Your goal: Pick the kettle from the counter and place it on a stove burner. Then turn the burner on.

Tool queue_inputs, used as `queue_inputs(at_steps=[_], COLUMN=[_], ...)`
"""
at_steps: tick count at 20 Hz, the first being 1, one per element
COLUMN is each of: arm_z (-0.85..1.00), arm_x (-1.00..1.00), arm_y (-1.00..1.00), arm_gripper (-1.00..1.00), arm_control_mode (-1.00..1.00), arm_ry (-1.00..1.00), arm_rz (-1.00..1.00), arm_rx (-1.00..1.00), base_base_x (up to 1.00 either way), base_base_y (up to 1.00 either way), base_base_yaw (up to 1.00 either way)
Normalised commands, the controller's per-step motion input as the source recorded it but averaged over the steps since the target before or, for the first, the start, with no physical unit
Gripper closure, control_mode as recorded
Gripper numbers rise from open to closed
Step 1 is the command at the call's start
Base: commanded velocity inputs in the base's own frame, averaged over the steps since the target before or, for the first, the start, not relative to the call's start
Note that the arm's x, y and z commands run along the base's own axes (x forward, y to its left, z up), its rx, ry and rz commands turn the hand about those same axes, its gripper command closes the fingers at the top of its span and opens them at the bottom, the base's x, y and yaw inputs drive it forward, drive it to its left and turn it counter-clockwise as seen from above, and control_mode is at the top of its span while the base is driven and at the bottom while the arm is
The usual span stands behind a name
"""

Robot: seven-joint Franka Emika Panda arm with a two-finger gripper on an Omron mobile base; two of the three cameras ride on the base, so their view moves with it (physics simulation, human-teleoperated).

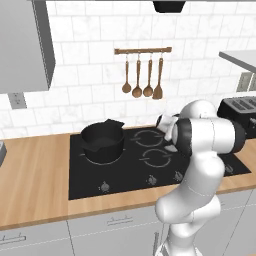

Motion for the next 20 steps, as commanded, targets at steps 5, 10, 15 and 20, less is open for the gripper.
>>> queue_inputs(at_steps=[5,10,15,20], arm_z=[0.00,0.00,0.06,0.32], arm_x=[0.00,0.00,-0.09,-0.27], arm_y=[0.21,0.19,0.23,0.17], arm_gripper=[-1.00,-1.00,-1.00,-1.00], arm_control_mode=[-1.00,-1.00,-1.00,-1.00], arm_ry=[0.00,0.00,-0.01,-0.10], arm_rz=[0.00,0.00,0.00,0.00], arm_rx=[-0.04,-0.04,-0.04,-0.01], base_base_x=[0.00,0.00,0.00,0.00], base_base_y=[0.00,0.00,0.00,0.00], base_base_yaw=[0.00,0.00,0.00,0.00])
